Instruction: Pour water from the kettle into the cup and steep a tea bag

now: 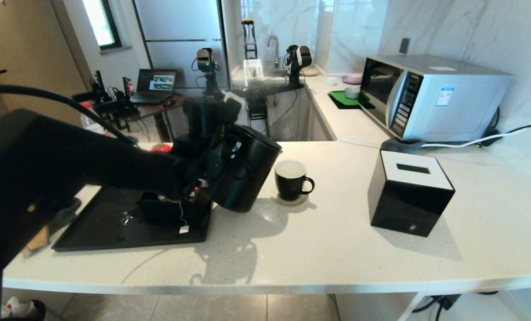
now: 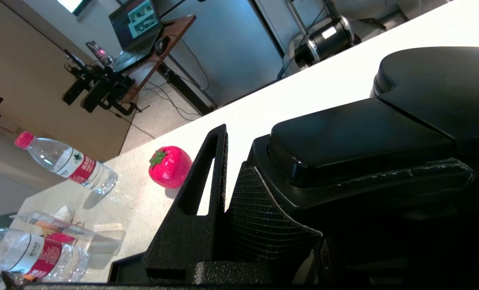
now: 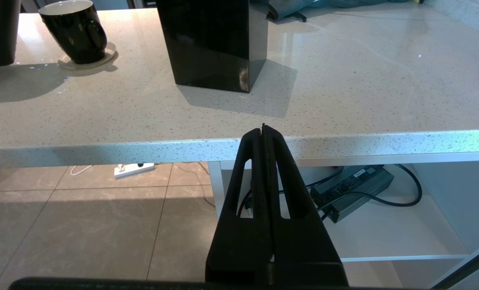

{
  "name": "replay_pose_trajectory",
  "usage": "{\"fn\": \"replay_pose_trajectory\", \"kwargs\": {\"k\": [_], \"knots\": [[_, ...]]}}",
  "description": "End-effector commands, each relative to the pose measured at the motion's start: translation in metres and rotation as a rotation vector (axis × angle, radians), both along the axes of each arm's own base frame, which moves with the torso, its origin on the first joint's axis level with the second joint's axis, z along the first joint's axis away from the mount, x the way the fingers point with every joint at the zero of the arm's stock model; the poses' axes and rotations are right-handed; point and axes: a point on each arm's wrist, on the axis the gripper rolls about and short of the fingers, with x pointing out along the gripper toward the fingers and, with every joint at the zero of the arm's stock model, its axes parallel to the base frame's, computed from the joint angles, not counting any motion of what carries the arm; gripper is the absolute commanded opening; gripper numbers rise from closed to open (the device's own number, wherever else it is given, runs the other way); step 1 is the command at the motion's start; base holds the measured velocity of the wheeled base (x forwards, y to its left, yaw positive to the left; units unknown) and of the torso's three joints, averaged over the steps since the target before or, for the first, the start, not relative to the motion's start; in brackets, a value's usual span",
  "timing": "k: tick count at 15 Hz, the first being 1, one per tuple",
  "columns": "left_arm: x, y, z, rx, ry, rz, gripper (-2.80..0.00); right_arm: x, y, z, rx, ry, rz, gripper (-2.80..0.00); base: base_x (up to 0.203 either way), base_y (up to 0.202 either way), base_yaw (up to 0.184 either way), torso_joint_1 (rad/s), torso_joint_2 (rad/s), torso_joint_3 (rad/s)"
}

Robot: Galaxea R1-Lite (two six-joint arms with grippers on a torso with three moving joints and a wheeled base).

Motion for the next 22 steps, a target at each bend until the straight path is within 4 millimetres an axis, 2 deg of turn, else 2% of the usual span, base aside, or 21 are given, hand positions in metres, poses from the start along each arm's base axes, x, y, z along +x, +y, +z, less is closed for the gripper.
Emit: {"fn": "replay_pose_trajectory", "kwargs": {"k": [1,11,22], "knots": [[0.000,-0.003,0.001,0.000,-0.006,-0.004,-2.80,0.000,0.000,0.000,0.000,0.001,0.000,-2.80,0.000,0.000,0.000,0.000,0.00,0.000],[0.005,-0.016,0.005,0.049,0.027,-0.025,-2.80,0.000,0.000,0.000,0.000,0.001,0.000,-2.80,0.000,0.000,0.000,0.000,0.00,0.000],[0.004,-0.014,0.006,0.122,0.060,-0.027,-2.80,0.000,0.000,0.000,0.000,0.001,0.000,-2.80,0.000,0.000,0.000,0.000,0.00,0.000]]}}
